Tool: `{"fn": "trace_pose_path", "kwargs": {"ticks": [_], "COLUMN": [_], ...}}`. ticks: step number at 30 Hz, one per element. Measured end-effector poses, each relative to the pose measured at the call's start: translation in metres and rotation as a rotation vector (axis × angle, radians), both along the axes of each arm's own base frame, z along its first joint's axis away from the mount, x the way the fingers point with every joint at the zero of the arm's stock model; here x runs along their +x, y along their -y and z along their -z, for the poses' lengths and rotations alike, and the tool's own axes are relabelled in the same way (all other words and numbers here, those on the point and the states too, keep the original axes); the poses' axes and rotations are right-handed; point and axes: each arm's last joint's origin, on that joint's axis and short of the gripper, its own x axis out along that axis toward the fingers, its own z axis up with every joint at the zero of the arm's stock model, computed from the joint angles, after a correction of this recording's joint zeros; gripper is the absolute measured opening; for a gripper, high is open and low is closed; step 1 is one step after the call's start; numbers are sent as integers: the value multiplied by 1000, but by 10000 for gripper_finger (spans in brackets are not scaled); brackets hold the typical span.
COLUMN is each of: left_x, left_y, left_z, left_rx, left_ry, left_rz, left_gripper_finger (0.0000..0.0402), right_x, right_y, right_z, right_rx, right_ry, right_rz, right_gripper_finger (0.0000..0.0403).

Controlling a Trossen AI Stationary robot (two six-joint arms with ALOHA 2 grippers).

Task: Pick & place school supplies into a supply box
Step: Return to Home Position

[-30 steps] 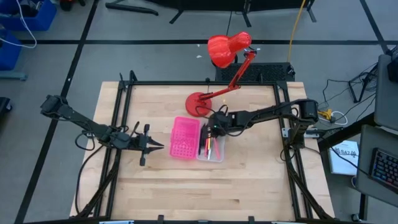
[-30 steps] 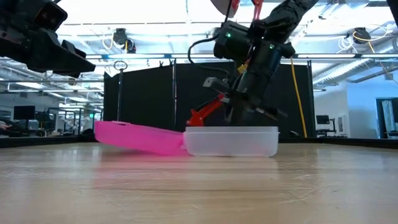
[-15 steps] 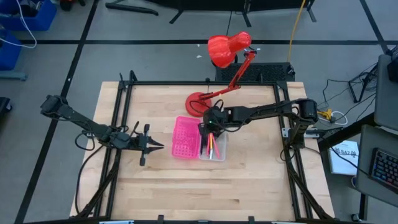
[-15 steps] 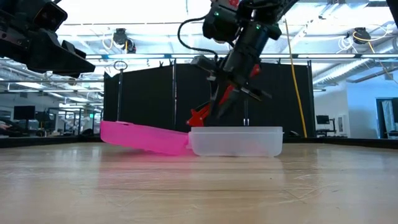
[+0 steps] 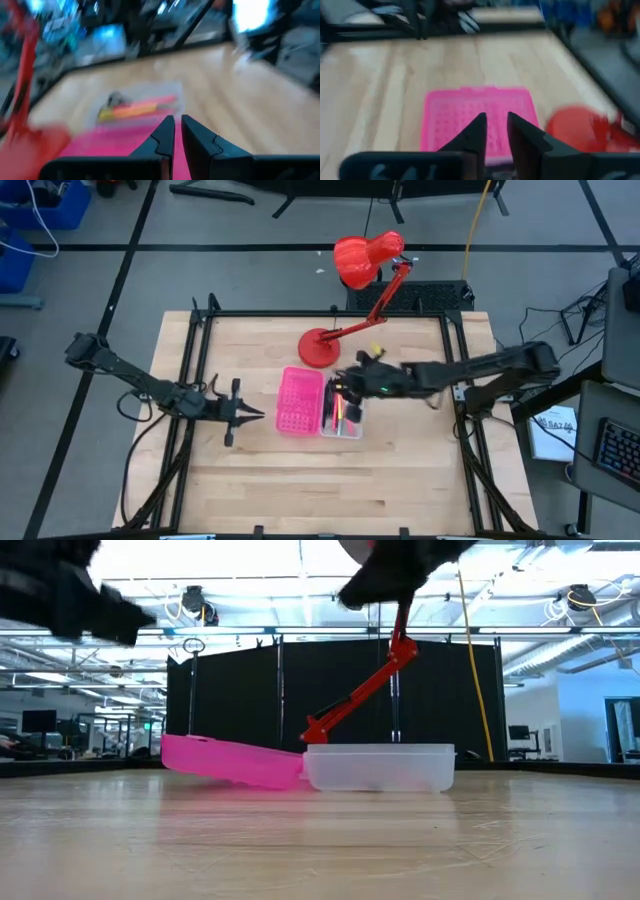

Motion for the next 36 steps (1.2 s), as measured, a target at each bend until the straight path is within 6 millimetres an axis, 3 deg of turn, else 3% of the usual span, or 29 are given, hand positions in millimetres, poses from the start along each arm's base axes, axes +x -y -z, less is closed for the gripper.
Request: {"fn": "trace_pose_path", "kwargs": {"ticks": [6,13,19,27,34,36], "left_x": [0,-7,-18,-34,-33,-33], "left_y": [1,-10,-13,-19,-29,-30], "left_z": [-19,-31,-36,-30,-1,-2], "left_rx": [122,261,257,317,260,201], "left_ry": [211,262,282,321,278,287], "left_rz": [48,-173,-182,-121,-139,-146], "left_gripper_finger": [42,7,4,2,2,2], "right_x": [-57,-119,-157,-177,-185,-189], "right_y": [-8,-3,-5,-1,7,8], "right_z": [9,28,41,69,71,73], "right_rx": [-112,-93,-79,-120,-138,-139], "right_ry": [217,307,387,389,453,455], "right_rz": [-107,-41,-94,-150,-256,-247], "right_gripper_finger": [6,1,1,0,0,0]}}
